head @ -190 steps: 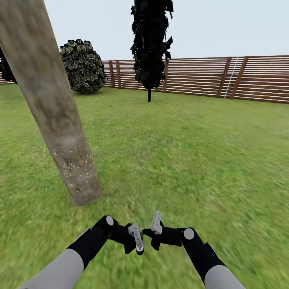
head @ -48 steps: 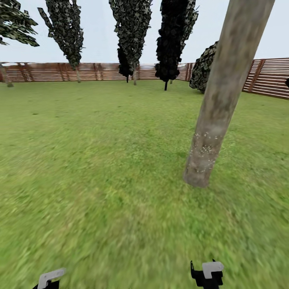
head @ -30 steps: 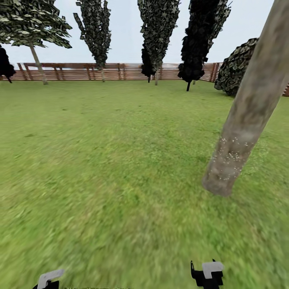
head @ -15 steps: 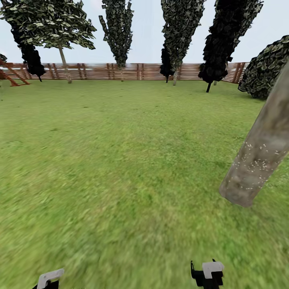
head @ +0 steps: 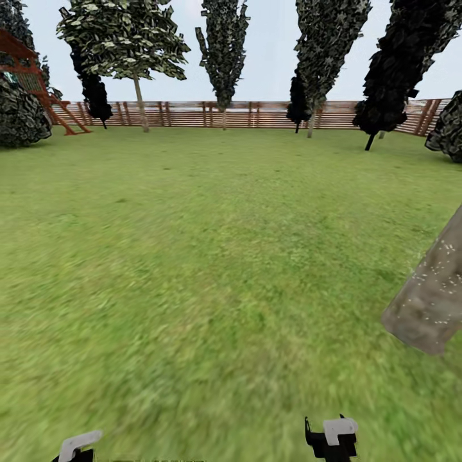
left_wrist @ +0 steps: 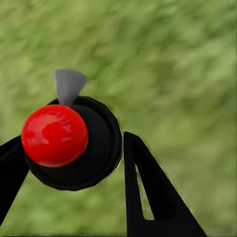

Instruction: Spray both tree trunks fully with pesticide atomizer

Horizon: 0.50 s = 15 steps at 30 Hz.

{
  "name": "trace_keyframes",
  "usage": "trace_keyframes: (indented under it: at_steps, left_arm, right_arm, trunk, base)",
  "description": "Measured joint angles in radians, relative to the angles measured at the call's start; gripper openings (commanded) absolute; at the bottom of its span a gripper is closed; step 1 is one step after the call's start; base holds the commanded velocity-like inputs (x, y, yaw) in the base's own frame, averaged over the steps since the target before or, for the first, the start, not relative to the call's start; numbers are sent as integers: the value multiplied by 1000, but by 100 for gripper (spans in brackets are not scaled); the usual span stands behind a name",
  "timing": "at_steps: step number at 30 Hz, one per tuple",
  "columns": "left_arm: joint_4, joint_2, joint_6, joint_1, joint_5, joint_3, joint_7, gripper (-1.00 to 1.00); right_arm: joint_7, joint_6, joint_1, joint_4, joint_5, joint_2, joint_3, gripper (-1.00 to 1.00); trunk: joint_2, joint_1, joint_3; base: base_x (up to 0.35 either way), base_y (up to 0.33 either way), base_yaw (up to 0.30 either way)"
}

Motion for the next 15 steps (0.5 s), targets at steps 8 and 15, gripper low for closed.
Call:
trace_keyframes:
  at_steps: [8,15]
  left_arm:
    - [2,0,0,0,-1,0,0,-100]
    - [2,0,0,0,-2,-1,0,-100]
  right_arm:
    - [0,0,0,0,0,0,0,100]
    - [0,0,0,0,0,0,0,100]
  trunk:
    - [0,0,0]
    - [0,0,0]
  base:
    - [0,0,280]
    - [0,0,280]
